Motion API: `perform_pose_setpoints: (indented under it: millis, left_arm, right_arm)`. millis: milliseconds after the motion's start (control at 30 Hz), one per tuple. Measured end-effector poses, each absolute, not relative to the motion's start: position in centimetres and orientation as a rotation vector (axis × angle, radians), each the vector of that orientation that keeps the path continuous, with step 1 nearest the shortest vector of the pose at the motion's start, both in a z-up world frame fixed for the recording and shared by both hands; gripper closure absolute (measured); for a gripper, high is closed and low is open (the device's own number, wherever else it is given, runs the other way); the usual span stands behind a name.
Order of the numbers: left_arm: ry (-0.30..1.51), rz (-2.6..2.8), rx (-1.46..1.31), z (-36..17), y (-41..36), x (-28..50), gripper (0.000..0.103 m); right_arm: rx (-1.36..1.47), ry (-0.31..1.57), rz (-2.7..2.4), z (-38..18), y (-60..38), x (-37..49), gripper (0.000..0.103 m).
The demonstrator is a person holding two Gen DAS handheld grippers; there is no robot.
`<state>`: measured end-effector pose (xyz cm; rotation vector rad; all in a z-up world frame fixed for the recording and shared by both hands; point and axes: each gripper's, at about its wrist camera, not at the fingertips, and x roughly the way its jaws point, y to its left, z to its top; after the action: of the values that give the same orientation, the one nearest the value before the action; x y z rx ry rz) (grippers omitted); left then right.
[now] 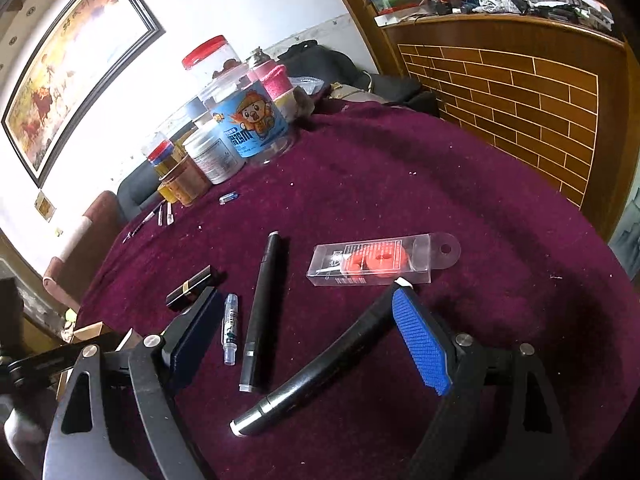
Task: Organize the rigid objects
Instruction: 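Grasp a second white charger with the left tool while the right tool moves over the items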
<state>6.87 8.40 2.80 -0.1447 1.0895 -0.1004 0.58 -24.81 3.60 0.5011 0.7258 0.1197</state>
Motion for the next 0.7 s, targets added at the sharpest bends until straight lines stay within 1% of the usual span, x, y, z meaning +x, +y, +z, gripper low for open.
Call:
perform_pose_setpoints:
  millis: [33, 100, 133, 200, 233, 433, 533, 633, 700]
  left_arm:
    - [1.118, -0.105, -0.144, 2.2, 8.3, 7.1, 0.039]
    - [1.102, -0.082, -0.075, 1.9, 7.5, 6.9, 0.040]
    - [1.102, -0.091, -0.062, 1.8, 7.3, 6.8, 0.045]
    - [1.091, -0.132, -0.055, 2.2, 7.0, 6.2, 0.060]
    - [1.083, -0.159, -0.075, 2.5, 7.0, 5.7, 0.062]
    - [1.077, -0.205, -0.074, 2.8, 6.0, 4.2, 0.064]
    - [1.090, -0.185, -0.123, 2.2, 6.1, 5.1, 0.059]
    - [1.099, -0.181, -0.178, 1.8, 6.2, 6.1, 0.059]
    - [1.098, -0.190, -0.162, 1.9, 6.1, 6.0, 0.059]
  right_arm:
    - [0.501, 0.727, 0.122, 3.6, -24.8, 0.6, 0.016]
    - [0.499, 0.730, 0.125, 3.6, -24.7, 0.6, 0.016]
    - [0.496, 0.730, 0.125, 3.6, -24.6, 0.6, 0.016]
    - [0.487, 0.732, 0.124, 3.6, -24.5, 0.6, 0.016]
    - [0.486, 0.734, 0.125, 3.6, -24.5, 0.7, 0.016]
    - [0.476, 0.743, 0.119, 3.4, -24.3, 0.7, 0.016]
    - [0.474, 0.747, 0.115, 3.4, -24.3, 0.8, 0.016]
    - [0.465, 0.749, 0.109, 3.3, -24.2, 0.8, 0.016]
    - [0.459, 0.749, 0.107, 3.3, -24.2, 0.8, 0.016]
